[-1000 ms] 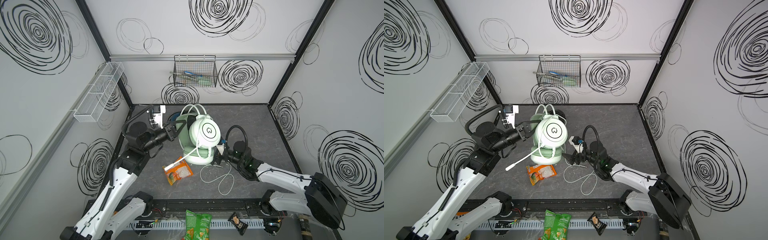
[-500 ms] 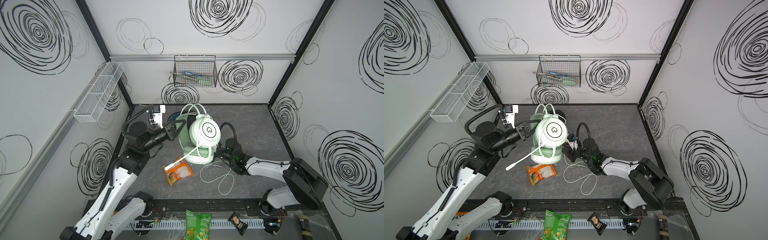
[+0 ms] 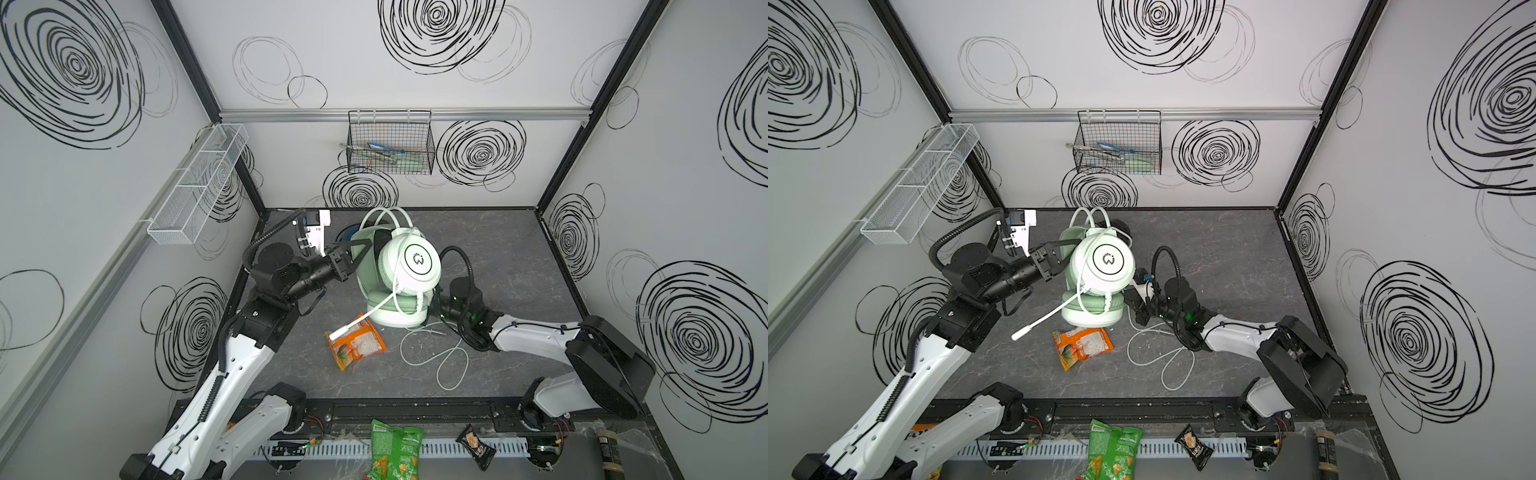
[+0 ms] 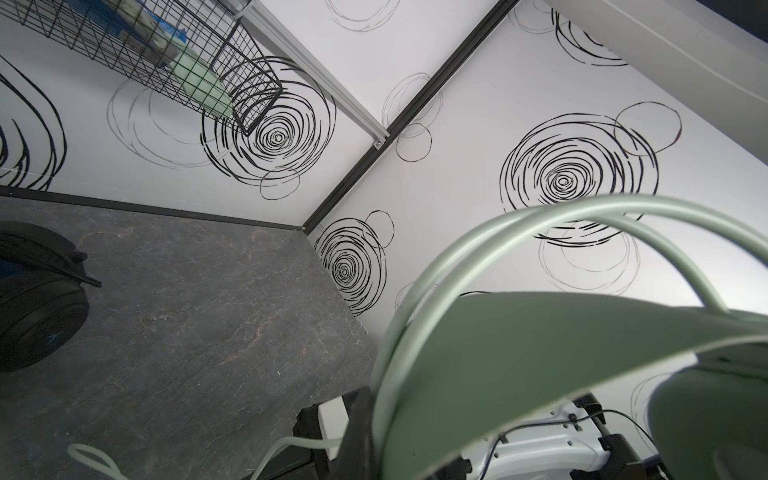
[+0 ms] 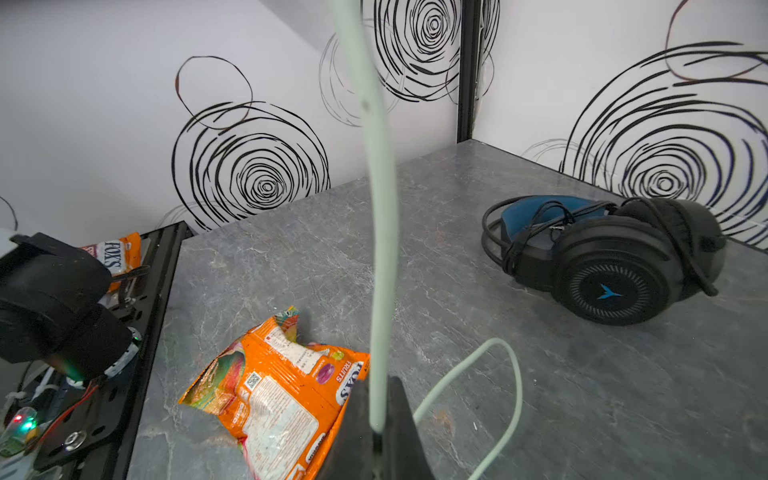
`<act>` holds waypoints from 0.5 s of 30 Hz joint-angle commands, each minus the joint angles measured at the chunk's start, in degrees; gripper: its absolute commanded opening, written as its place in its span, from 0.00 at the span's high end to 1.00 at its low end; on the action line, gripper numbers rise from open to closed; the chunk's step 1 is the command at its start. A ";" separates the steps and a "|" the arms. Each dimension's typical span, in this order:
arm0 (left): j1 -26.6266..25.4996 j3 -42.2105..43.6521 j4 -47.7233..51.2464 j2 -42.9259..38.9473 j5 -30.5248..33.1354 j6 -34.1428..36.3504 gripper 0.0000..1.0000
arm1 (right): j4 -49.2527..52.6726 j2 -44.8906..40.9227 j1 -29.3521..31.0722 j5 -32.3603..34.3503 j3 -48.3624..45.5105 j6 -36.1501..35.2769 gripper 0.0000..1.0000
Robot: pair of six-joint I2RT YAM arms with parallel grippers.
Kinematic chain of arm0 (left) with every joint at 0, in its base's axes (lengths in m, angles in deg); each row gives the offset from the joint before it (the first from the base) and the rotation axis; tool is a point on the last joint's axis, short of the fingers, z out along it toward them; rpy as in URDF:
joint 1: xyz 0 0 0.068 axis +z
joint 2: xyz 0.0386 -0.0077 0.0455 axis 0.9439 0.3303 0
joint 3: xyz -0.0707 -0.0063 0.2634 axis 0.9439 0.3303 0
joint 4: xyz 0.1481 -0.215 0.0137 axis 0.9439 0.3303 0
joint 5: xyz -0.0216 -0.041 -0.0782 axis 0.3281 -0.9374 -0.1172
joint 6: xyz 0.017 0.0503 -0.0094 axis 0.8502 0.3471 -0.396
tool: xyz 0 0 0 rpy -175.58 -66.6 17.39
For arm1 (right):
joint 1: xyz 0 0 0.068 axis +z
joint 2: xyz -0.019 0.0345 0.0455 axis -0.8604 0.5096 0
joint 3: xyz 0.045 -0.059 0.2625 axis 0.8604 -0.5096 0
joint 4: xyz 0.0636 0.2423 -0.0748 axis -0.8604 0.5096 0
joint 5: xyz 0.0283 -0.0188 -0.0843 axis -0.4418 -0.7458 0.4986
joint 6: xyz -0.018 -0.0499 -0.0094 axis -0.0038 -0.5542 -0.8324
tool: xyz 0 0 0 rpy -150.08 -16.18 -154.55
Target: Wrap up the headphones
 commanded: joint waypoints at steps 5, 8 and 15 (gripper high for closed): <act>1.63 -1.17 -0.12 -1.35 1.60 4.06 1.00 | 19.72 -12.83 0.35 21.86 4.71 -5.43 1.00; 1.64 0.11 1.74 -1.26 3.01 7.14 1.00 | 26.62 -18.03 0.28 31.96 8.30 -12.95 1.00; 1.65 3.25 4.17 -0.54 5.07 12.85 1.00 | 41.04 -19.63 1.36 44.34 22.96 -23.82 1.00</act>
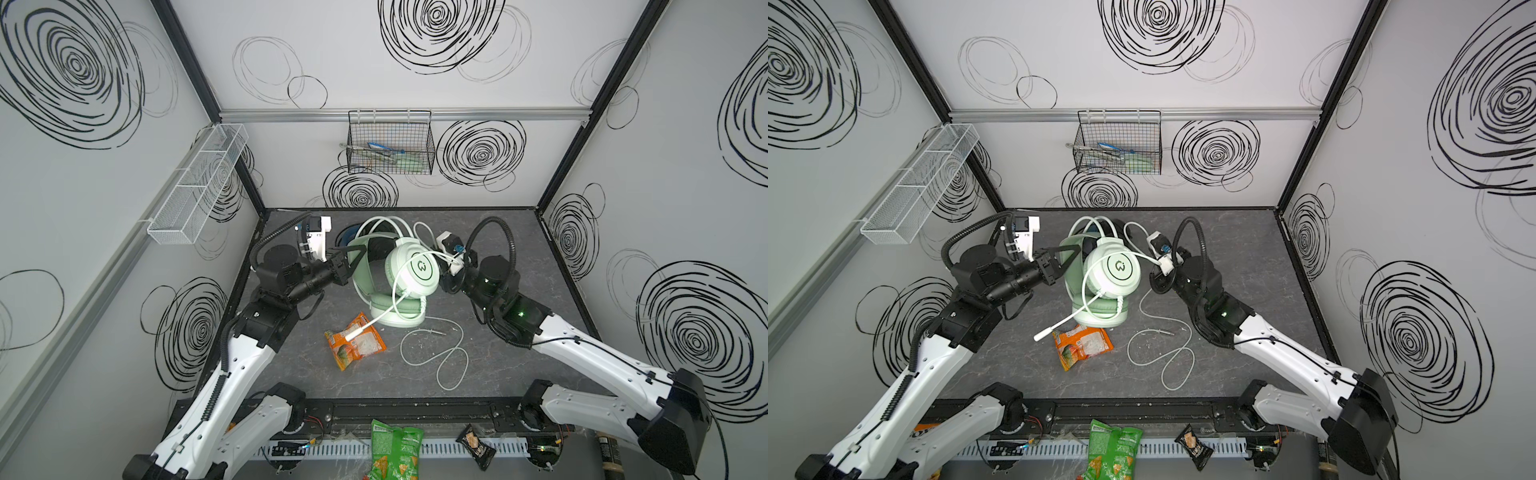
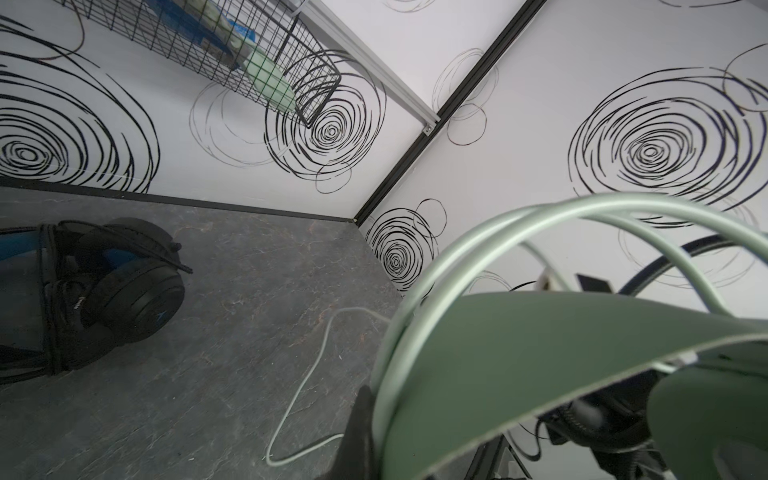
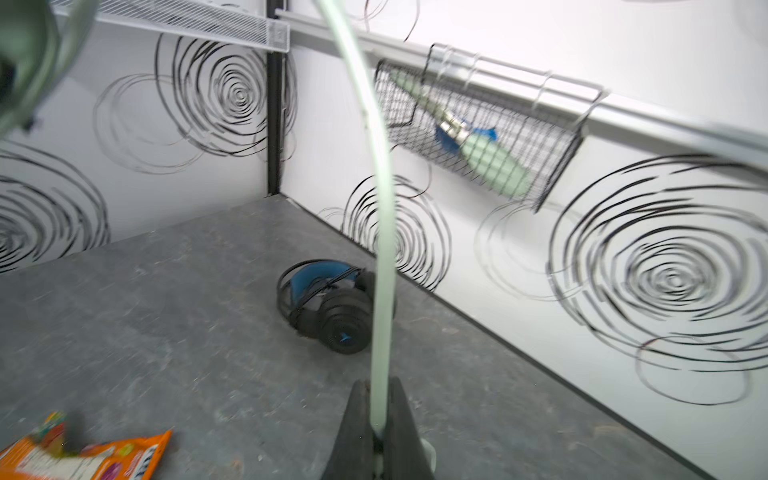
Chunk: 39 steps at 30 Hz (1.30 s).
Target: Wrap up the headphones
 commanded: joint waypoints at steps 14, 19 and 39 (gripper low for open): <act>-5.95 7.15 2.38 -2.07 0.53 8.07 1.00 | 25.29 14.56 4.16 21.68 27.13 -18.20 1.00; -7.56 9.39 0.45 -5.70 -2.53 8.15 1.00 | 28.22 18.50 2.00 18.60 30.39 -16.51 1.00; -6.91 6.45 -1.35 -12.40 -3.40 3.33 1.00 | 27.27 23.42 -6.97 7.10 27.05 -6.69 1.00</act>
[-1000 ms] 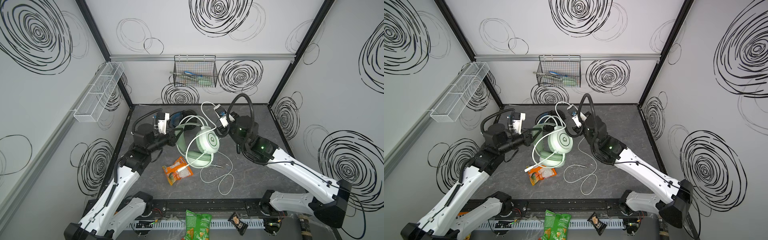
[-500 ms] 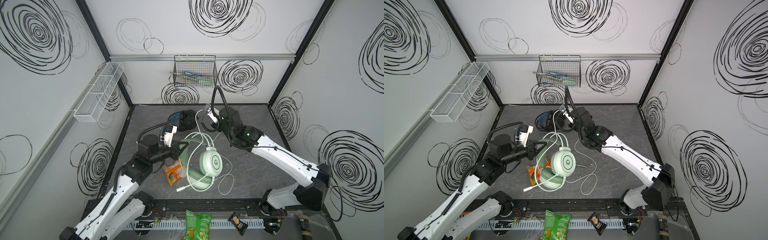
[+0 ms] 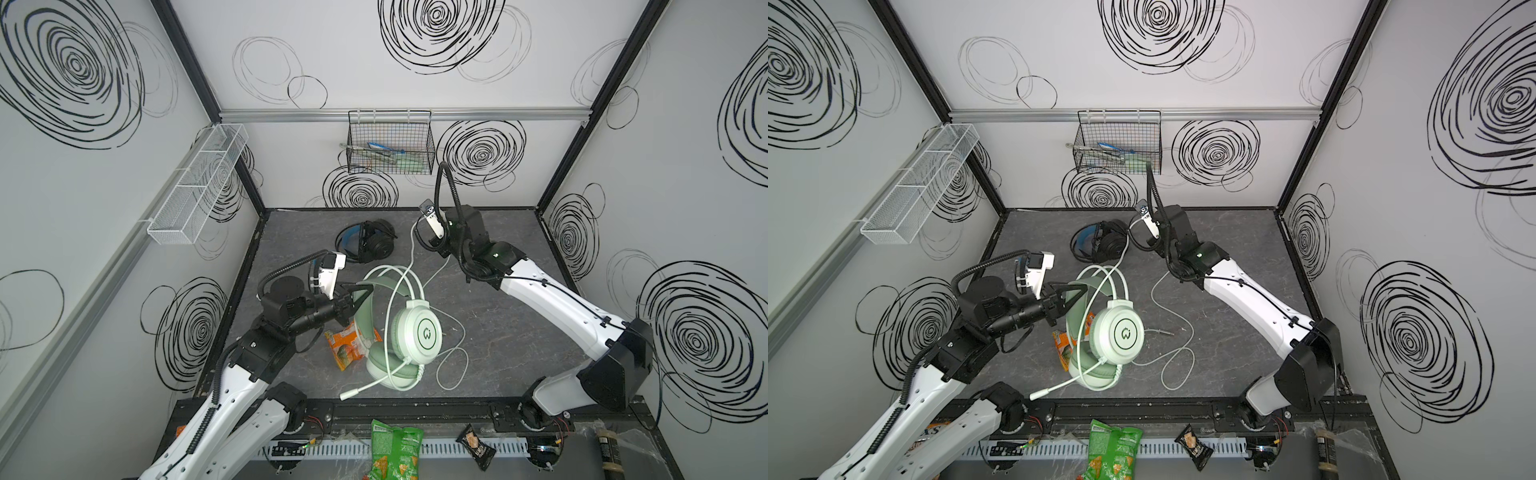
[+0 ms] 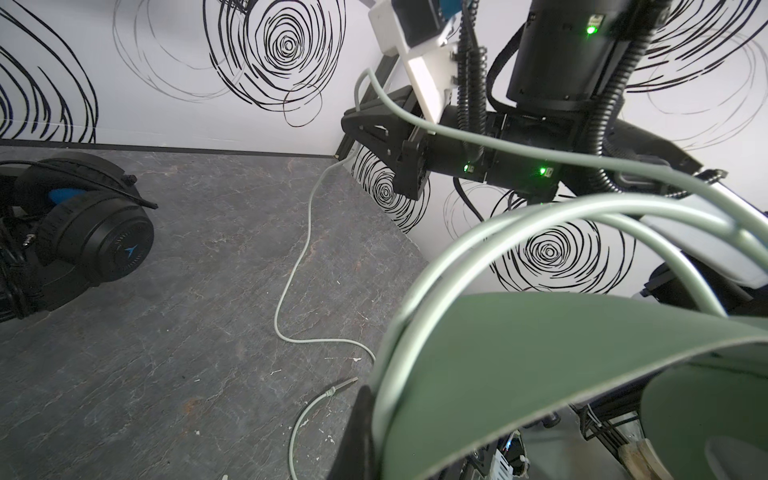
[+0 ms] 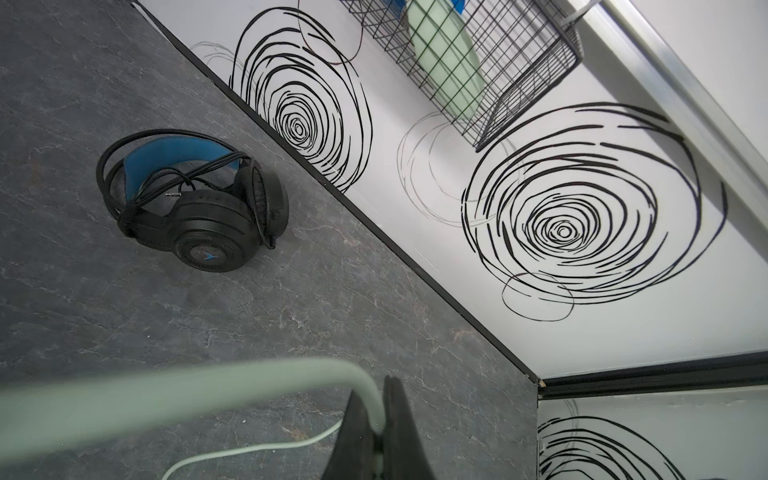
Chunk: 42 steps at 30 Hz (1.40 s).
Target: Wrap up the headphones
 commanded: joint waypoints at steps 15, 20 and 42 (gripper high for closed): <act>0.94 -1.72 -29.96 0.07 2.03 -22.58 1.00 | -8.96 -3.61 1.82 -11.12 -12.24 8.67 1.00; 0.68 -0.01 -34.16 -0.51 12.63 -27.40 1.00 | -14.79 -5.75 5.69 -11.72 -17.59 9.89 1.00; -8.82 -4.23 -29.70 5.69 56.72 -19.25 1.00 | -25.30 -8.95 19.69 -6.00 -27.34 18.67 1.00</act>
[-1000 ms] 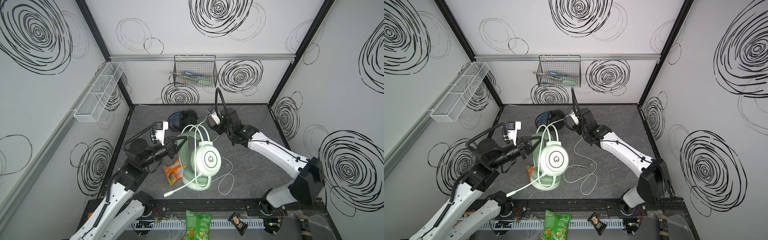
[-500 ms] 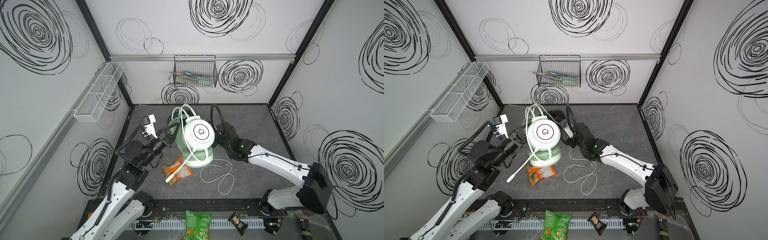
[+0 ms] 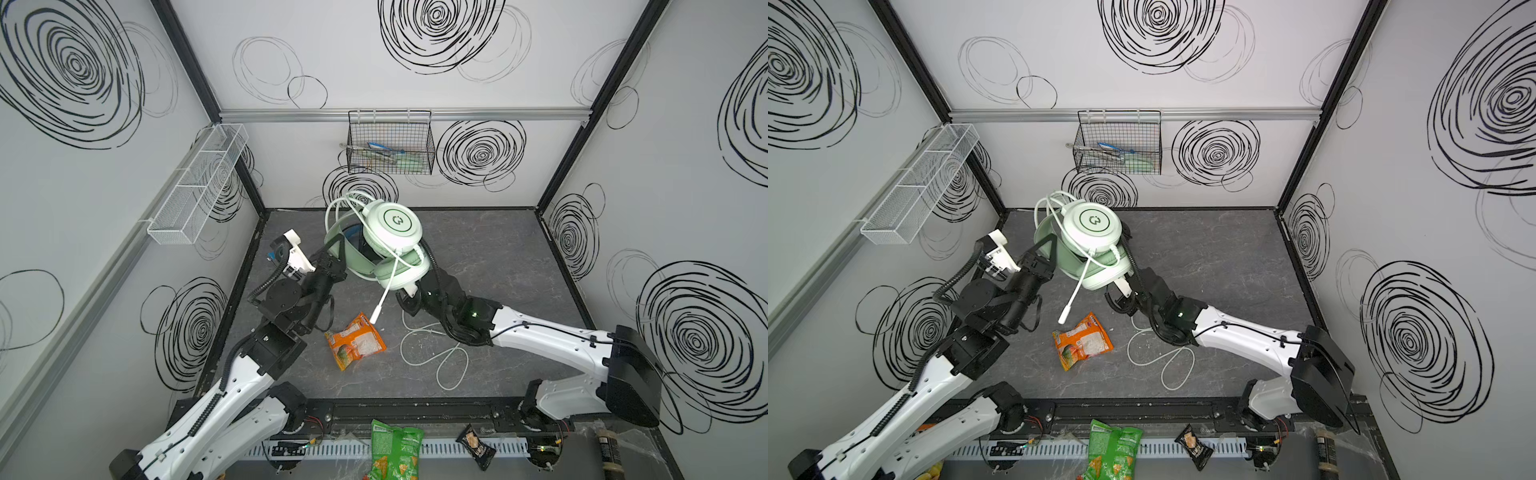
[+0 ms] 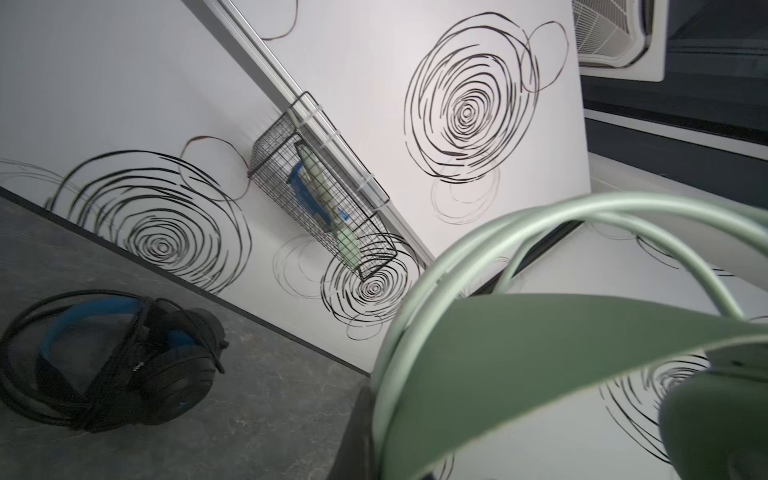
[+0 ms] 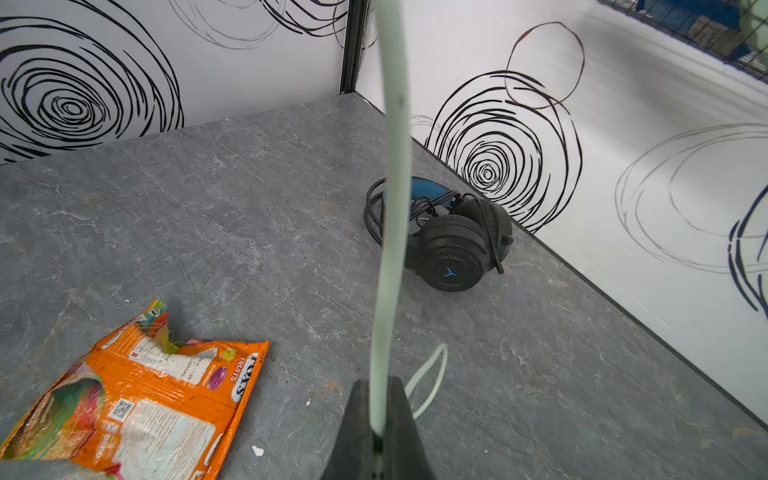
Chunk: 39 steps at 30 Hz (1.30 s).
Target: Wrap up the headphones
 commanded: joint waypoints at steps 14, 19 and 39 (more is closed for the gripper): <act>1.61 -7.06 -3.97 7.36 15.95 1.51 1.00 | -8.51 -6.76 1.79 -4.24 -9.90 9.31 1.00; 2.20 -8.31 -5.01 10.31 20.30 3.26 1.00 | -8.88 -6.50 4.77 -1.88 -9.74 9.19 1.00; -0.33 -2.44 -13.92 17.55 29.04 20.59 1.00 | 7.25 -1.71 14.93 8.71 7.76 4.00 1.00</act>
